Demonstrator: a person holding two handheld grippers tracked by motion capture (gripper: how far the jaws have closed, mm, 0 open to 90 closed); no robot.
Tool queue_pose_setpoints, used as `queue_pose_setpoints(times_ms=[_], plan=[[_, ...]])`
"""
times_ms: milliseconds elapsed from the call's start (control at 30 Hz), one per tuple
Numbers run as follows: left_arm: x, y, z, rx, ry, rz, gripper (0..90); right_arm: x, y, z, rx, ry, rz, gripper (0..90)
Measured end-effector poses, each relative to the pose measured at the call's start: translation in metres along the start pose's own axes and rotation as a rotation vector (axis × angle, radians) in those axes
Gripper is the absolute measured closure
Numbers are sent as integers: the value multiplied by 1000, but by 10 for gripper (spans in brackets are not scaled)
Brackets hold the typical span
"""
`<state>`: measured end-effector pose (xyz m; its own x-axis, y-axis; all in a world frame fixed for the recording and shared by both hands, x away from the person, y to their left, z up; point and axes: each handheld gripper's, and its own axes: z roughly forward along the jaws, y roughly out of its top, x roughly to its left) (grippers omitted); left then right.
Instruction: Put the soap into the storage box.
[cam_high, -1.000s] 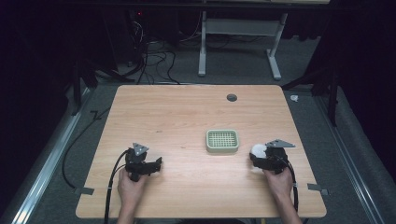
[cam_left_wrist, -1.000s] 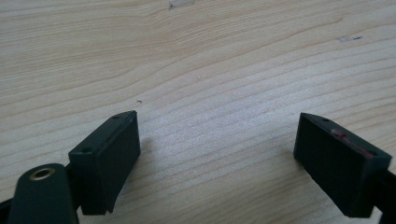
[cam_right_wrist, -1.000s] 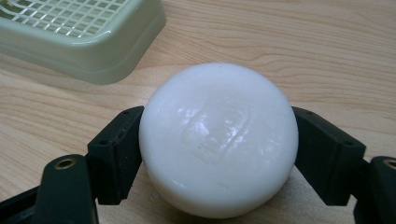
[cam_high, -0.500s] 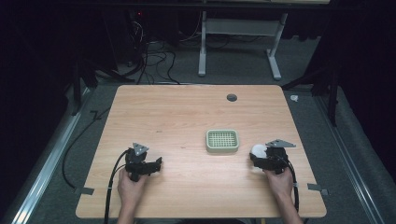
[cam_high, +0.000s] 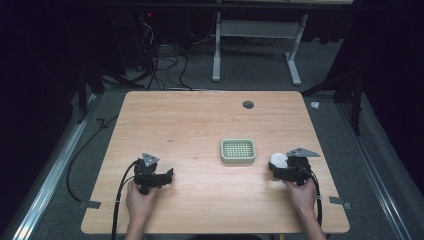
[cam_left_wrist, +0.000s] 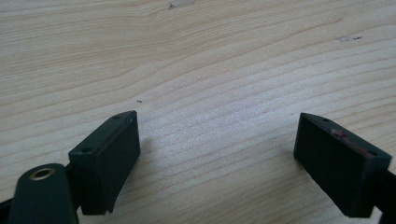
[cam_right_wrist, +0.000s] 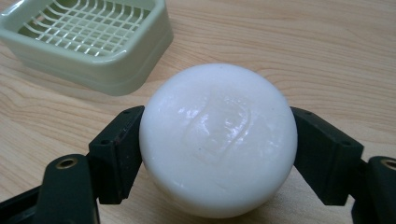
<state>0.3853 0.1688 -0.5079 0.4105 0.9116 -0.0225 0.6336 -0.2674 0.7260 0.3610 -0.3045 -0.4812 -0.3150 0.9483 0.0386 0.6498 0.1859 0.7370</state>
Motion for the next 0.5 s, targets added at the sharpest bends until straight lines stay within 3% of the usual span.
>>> queue_pose_setpoints(times_ms=[500], plan=[[0, 0, 0, 0, 0, 0, 150, 2, 12, -11, -32, 44, 6, 246]])
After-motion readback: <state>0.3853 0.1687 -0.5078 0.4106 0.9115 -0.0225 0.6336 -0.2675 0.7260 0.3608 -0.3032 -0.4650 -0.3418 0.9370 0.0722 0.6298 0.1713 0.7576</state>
